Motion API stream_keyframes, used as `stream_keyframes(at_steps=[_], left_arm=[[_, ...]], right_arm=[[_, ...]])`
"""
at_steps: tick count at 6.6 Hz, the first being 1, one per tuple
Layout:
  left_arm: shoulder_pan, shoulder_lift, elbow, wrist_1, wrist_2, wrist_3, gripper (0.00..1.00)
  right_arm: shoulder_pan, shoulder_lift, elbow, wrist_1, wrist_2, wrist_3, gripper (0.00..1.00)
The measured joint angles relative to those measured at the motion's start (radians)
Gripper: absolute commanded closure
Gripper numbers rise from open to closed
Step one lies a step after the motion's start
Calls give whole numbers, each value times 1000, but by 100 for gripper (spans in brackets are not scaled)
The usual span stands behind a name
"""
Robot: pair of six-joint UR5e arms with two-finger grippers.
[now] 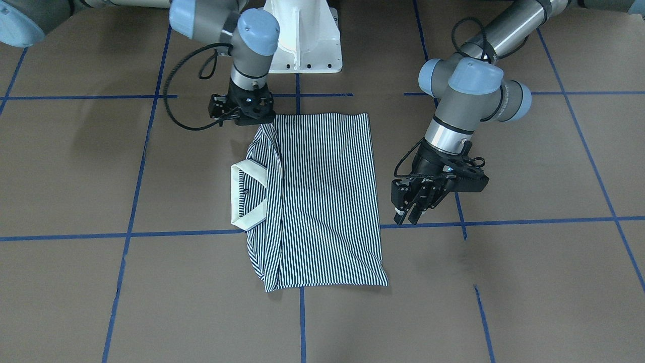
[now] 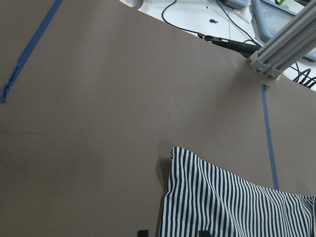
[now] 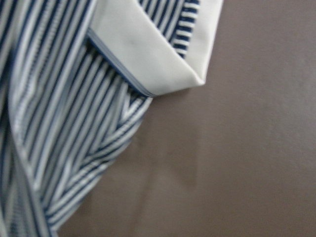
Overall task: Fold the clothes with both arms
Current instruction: 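Press and smooth the folded shirt with the right gripper, then lift away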
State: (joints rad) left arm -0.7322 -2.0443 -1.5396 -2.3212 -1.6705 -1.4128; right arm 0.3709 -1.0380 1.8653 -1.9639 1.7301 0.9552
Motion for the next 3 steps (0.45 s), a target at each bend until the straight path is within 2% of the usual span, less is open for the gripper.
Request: stream_keyframes(at_steps=[1, 3], left_arm=[[0, 0, -5, 2, -3, -1, 55], [-1, 0, -12, 5, -5, -1, 55]], right_arm=[[7, -71, 51, -1, -5, -23, 0], [25, -34, 61, 2, -9, -26, 0]])
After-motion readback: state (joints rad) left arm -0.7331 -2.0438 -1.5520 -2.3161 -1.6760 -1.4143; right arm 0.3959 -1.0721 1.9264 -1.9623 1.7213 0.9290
